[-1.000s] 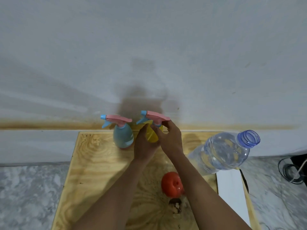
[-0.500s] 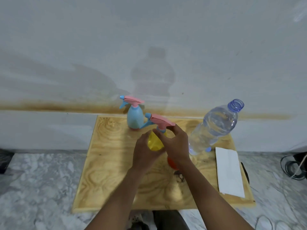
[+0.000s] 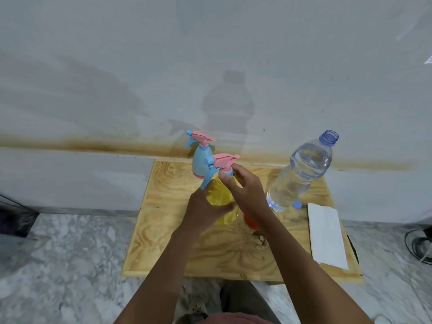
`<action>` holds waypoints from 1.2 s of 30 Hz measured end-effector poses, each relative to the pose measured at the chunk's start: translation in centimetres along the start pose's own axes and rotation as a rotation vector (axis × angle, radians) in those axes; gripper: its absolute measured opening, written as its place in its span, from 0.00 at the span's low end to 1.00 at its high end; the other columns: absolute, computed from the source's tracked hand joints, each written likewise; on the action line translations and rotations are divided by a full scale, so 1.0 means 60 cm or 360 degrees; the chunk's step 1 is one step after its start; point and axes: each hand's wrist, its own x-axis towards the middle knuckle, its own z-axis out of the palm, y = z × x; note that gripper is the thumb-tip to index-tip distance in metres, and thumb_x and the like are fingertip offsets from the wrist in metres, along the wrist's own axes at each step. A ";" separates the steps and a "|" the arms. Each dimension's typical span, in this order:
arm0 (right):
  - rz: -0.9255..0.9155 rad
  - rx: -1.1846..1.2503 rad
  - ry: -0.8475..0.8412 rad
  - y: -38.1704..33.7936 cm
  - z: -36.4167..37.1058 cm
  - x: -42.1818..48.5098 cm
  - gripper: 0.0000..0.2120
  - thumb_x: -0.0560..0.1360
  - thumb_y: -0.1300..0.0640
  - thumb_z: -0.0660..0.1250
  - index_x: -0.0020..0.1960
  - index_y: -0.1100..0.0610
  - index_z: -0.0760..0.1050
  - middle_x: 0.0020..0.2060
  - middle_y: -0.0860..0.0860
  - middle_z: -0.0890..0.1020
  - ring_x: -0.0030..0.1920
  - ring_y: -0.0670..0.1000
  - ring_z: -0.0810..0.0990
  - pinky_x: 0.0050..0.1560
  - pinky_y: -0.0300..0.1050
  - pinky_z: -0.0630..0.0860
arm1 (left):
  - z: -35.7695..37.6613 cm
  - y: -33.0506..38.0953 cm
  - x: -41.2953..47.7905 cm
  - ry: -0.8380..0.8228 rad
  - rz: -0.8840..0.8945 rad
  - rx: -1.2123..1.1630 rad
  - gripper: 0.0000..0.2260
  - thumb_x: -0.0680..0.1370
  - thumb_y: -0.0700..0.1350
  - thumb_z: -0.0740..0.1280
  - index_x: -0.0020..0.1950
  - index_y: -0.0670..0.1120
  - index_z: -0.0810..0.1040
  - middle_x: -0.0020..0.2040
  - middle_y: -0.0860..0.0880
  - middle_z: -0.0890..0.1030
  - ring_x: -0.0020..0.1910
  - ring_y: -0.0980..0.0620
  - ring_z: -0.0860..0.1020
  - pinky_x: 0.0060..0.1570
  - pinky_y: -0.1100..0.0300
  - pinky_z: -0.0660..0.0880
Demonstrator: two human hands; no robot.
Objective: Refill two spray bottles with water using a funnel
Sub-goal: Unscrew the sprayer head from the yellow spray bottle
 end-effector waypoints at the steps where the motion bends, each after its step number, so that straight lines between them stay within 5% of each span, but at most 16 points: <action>1: 0.0061 0.0127 0.0032 -0.003 0.004 -0.002 0.16 0.75 0.55 0.74 0.62 0.54 0.78 0.50 0.46 0.86 0.52 0.44 0.83 0.54 0.40 0.78 | -0.003 0.001 0.001 -0.0008 0.0002 -0.0003 0.30 0.66 0.54 0.80 0.66 0.51 0.77 0.54 0.56 0.82 0.53 0.56 0.79 0.46 0.70 0.72; 5: 0.0188 0.0310 0.0237 -0.005 0.024 -0.003 0.20 0.66 0.54 0.81 0.54 0.53 0.78 0.49 0.48 0.85 0.53 0.48 0.83 0.56 0.45 0.79 | -0.008 0.007 -0.005 0.0003 0.0042 -0.0026 0.33 0.66 0.51 0.81 0.68 0.52 0.75 0.55 0.55 0.82 0.52 0.56 0.78 0.48 0.66 0.73; 9: 0.0114 0.0265 0.0212 -0.012 0.026 -0.002 0.11 0.74 0.59 0.75 0.56 0.53 0.83 0.52 0.48 0.83 0.55 0.45 0.81 0.58 0.45 0.77 | -0.014 0.014 -0.007 0.0018 0.0107 -0.0102 0.25 0.67 0.45 0.81 0.62 0.54 0.77 0.47 0.63 0.80 0.47 0.66 0.78 0.44 0.75 0.71; 12: 0.0086 0.0328 0.0118 -0.015 0.027 -0.002 0.19 0.75 0.59 0.74 0.65 0.55 0.78 0.54 0.51 0.83 0.57 0.46 0.81 0.57 0.39 0.77 | -0.019 0.021 -0.008 0.0002 0.0206 -0.0133 0.25 0.68 0.45 0.81 0.60 0.59 0.76 0.48 0.62 0.82 0.48 0.64 0.80 0.46 0.72 0.73; 14: 0.0127 0.0423 0.0253 -0.019 0.031 -0.002 0.24 0.70 0.58 0.79 0.63 0.55 0.76 0.50 0.54 0.84 0.54 0.49 0.83 0.56 0.39 0.78 | -0.019 0.024 -0.009 0.0019 0.0227 -0.0160 0.25 0.67 0.47 0.81 0.60 0.59 0.75 0.49 0.61 0.82 0.49 0.63 0.80 0.46 0.68 0.75; 17: 0.0059 0.0344 0.0343 -0.026 0.033 -0.002 0.13 0.69 0.57 0.79 0.50 0.51 0.79 0.43 0.45 0.85 0.46 0.44 0.83 0.49 0.38 0.78 | -0.017 0.027 -0.012 0.0056 0.0209 -0.0214 0.23 0.66 0.47 0.81 0.56 0.60 0.76 0.46 0.60 0.83 0.46 0.62 0.81 0.45 0.63 0.78; 21: -0.0042 0.0434 0.0203 -0.032 0.036 -0.010 0.08 0.79 0.59 0.69 0.55 0.50 0.81 0.48 0.41 0.86 0.54 0.44 0.83 0.56 0.40 0.78 | -0.016 0.030 -0.014 0.0103 0.0177 -0.0289 0.20 0.65 0.46 0.82 0.49 0.62 0.77 0.43 0.60 0.84 0.42 0.62 0.81 0.43 0.67 0.76; 24: -0.0042 0.0405 0.0262 -0.035 0.041 -0.013 0.11 0.76 0.58 0.73 0.58 0.54 0.80 0.49 0.45 0.85 0.53 0.44 0.83 0.53 0.35 0.76 | -0.016 0.032 -0.018 0.0102 0.0176 -0.0286 0.21 0.62 0.55 0.79 0.51 0.65 0.76 0.46 0.58 0.84 0.46 0.59 0.83 0.46 0.56 0.81; 27: 0.0058 0.0407 0.0405 -0.035 0.043 -0.010 0.12 0.72 0.56 0.77 0.54 0.51 0.81 0.46 0.45 0.85 0.50 0.43 0.83 0.54 0.40 0.78 | -0.011 0.031 -0.021 0.0120 0.0190 -0.0300 0.25 0.62 0.56 0.78 0.57 0.57 0.79 0.48 0.56 0.85 0.49 0.56 0.83 0.48 0.51 0.82; 30: 0.0057 0.0381 0.0336 -0.034 0.044 -0.012 0.07 0.76 0.55 0.73 0.53 0.46 0.81 0.50 0.45 0.85 0.55 0.46 0.82 0.59 0.52 0.79 | -0.011 0.032 -0.024 0.0174 0.0190 -0.0276 0.23 0.65 0.50 0.81 0.57 0.53 0.79 0.46 0.57 0.84 0.45 0.59 0.82 0.44 0.61 0.79; 36: 0.0005 0.0299 0.0337 -0.038 0.054 -0.020 0.13 0.78 0.52 0.71 0.61 0.46 0.75 0.53 0.42 0.82 0.57 0.41 0.79 0.62 0.44 0.76 | -0.011 0.028 -0.026 0.0286 0.0193 -0.0158 0.23 0.66 0.45 0.81 0.59 0.50 0.79 0.44 0.56 0.84 0.41 0.58 0.81 0.39 0.64 0.76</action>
